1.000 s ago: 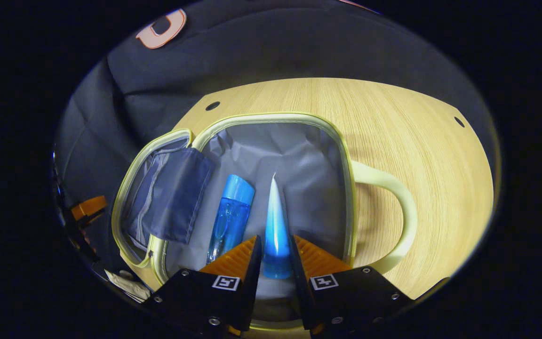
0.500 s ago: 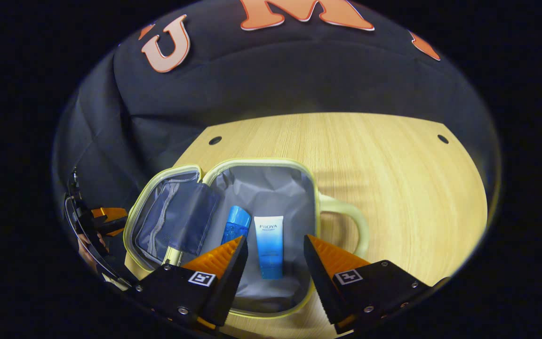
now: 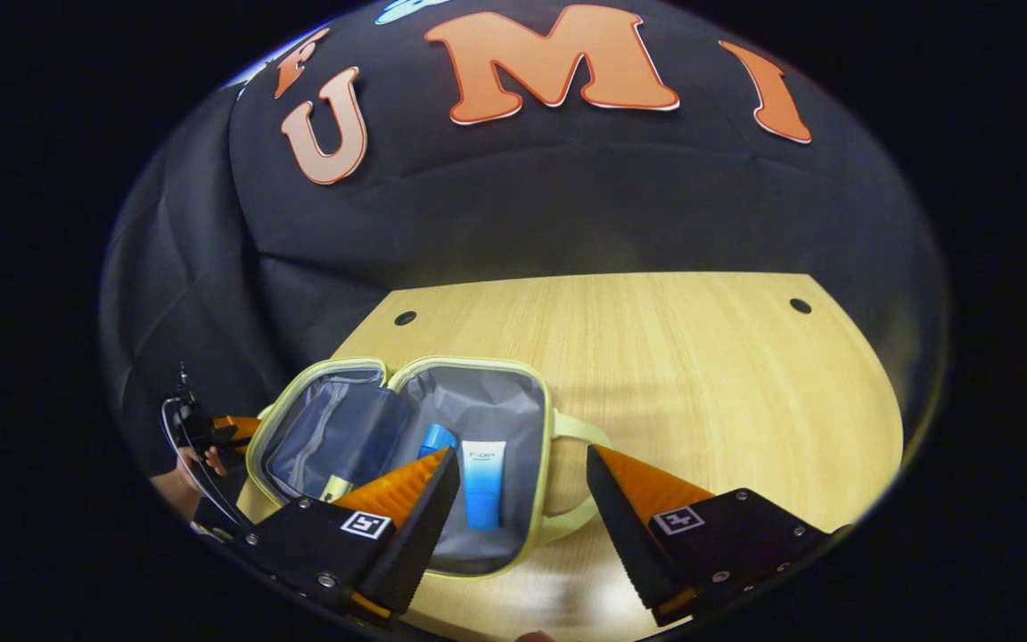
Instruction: First open the suitcase, pack the skin care products into it, and then close the suitcase.
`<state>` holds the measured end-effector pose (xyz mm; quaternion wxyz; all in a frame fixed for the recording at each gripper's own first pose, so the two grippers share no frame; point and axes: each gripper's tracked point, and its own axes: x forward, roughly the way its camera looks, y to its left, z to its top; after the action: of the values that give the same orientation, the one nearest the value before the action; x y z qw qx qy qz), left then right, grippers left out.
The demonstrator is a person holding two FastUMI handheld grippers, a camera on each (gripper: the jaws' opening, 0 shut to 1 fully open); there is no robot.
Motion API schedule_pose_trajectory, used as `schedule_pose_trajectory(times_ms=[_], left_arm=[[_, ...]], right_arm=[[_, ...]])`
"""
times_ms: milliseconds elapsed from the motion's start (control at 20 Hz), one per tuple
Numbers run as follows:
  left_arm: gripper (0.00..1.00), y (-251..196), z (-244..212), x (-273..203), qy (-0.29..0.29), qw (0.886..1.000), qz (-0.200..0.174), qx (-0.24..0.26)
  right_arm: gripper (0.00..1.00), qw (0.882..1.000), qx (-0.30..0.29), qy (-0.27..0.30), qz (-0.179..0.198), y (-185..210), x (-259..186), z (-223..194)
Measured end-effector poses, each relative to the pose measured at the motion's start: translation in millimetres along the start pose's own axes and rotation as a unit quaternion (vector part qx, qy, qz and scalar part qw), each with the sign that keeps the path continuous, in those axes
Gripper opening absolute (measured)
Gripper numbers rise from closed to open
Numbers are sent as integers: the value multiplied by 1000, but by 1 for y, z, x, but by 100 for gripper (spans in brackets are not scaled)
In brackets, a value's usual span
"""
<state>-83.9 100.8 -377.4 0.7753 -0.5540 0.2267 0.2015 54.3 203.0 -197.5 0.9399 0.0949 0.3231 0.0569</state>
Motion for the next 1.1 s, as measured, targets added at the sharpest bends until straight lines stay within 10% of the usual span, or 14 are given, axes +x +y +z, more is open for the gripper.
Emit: schedule_pose_trajectory(times_ms=[150,1100], left_arm=[[3,-12,7,-8,-8,999,6,43],[2,-299,-78,-122,-22,954,-200,222]], right_arm=[[92,1000,-7,-7,2,-5,-2,2],[94,997,-38,-63,17,-52,-49,22]])
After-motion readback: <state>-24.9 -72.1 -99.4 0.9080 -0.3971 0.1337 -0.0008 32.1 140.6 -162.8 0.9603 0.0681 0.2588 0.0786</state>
